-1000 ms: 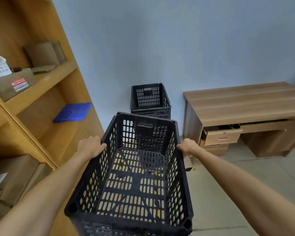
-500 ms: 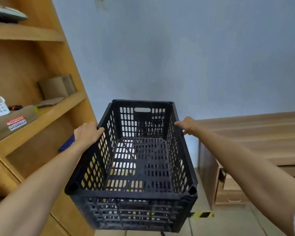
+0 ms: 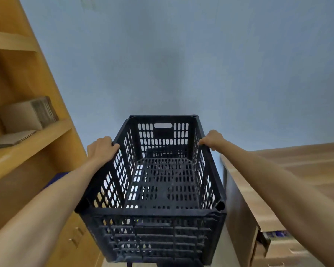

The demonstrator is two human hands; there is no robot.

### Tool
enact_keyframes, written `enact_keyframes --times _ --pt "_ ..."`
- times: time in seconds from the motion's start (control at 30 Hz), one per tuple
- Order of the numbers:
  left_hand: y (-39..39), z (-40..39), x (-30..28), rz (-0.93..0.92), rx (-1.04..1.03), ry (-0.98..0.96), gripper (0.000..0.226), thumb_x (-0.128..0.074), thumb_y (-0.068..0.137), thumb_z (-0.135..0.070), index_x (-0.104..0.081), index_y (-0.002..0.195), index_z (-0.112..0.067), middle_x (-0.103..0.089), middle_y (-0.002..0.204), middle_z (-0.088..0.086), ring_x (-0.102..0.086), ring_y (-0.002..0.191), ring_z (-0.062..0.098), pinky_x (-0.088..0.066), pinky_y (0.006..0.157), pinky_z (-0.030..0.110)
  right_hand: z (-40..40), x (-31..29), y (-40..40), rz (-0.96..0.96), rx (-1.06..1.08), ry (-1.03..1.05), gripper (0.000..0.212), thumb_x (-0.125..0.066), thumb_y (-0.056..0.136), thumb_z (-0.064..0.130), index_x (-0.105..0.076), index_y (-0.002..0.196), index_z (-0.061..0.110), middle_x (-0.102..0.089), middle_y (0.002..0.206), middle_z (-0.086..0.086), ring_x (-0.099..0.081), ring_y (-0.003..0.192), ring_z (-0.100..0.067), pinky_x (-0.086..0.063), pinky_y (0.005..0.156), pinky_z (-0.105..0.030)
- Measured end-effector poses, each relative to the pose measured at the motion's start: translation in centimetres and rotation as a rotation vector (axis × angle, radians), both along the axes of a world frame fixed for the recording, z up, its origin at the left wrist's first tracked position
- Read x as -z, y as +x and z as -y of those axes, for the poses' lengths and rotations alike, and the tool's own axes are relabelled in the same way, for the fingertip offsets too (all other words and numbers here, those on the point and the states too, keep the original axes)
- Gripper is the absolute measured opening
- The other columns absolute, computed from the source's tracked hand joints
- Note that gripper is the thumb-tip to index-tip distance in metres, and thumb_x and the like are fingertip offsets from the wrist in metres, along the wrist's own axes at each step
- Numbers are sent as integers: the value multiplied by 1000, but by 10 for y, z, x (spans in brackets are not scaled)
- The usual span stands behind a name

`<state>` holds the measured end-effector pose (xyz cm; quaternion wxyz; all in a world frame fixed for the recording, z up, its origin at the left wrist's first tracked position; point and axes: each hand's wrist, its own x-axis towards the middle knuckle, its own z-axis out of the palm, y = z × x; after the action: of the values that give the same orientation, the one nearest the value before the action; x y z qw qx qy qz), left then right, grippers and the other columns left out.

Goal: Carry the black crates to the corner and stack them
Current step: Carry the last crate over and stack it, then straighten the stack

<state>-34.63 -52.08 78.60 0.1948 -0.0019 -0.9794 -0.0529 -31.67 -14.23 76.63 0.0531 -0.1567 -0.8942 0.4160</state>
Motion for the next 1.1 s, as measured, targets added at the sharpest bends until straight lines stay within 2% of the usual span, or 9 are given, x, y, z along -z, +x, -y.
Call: enact_keyframes --times 0.07,0.3,0.57,0.67,0.73,0.8,0.9,1.0,1.1 --pt "-46 -2 -6 7 25 -6 33 -47 89 -38 -56 71 -12 -61 68 5 -59 65 26 -43 61 32 -2 -7 -38 9 6 7 24 -70 79 16 -49 74 6 -58 78 -13 -52 59 -21 -42 48 -26" --pt "-176 -13 -19 -38 47 11 29 -47 90 -35 -57 81 -10 -63 77 6 -57 70 28 -38 63 32 -11 -20 -156 -35 36 5 34 -66 82 13 -39 62 10 -45 63 -6 -44 54 -18 -35 47 -25" --pt "-257 -35 13 -1 21 90 27 -43 95 -34 -53 89 -10 -58 80 6 -53 72 27 -37 65 33 -29 1 -243 -3 62 12 37 -65 85 12 -35 63 12 -43 64 -6 -42 54 -19 -34 47 -25" --pt "-281 -42 34 35 -1 82 29 -43 95 -34 -56 89 -9 -60 81 6 -54 72 26 -37 63 32 -33 12 -269 10 63 1 34 -65 84 14 -38 63 11 -46 66 -7 -50 61 -23 -40 53 -27" --pt "-292 -44 51 95 -26 76 31 -43 95 -34 -59 91 -8 -61 80 5 -55 71 26 -37 61 31 -34 27 -285 43 31 3 23 -62 83 14 -43 70 9 -51 74 -10 -55 74 -28 -44 62 -32" --pt "-302 -44 62 110 -33 53 32 -42 95 -35 -59 90 -8 -61 79 4 -56 71 25 -37 60 31 -34 41 -295 36 25 2 16 -56 86 18 -47 93 5 -53 88 -12 -54 85 -29 -43 69 -34" --pt "-316 -47 63 105 -41 15 33 -40 96 -37 -57 89 -10 -61 78 4 -57 71 25 -35 58 30 -37 51 -307 35 16 106 37 -48 91 24 -43 122 5 -56 107 -15 -52 89 -30 -42 74 -34" --pt "-320 -47 68 105 -47 -8 34 -38 98 -39 -55 90 -11 -61 78 4 -57 71 25 -35 57 30 -41 52 -316 49 -9 227 39 -43 93 28 -44 126 8 -58 117 -15 -50 87 -29 -41 75 -35" --pt "-313 -48 68 105 -58 -17 33 -37 99 -40 -54 94 -12 -61 81 5 -57 74 26 -35 57 32 -43 54 -316 44 -22 267 40 -42 93 30 -45 127 10 -58 118 -16 -57 98 -33 -42 76 -36"
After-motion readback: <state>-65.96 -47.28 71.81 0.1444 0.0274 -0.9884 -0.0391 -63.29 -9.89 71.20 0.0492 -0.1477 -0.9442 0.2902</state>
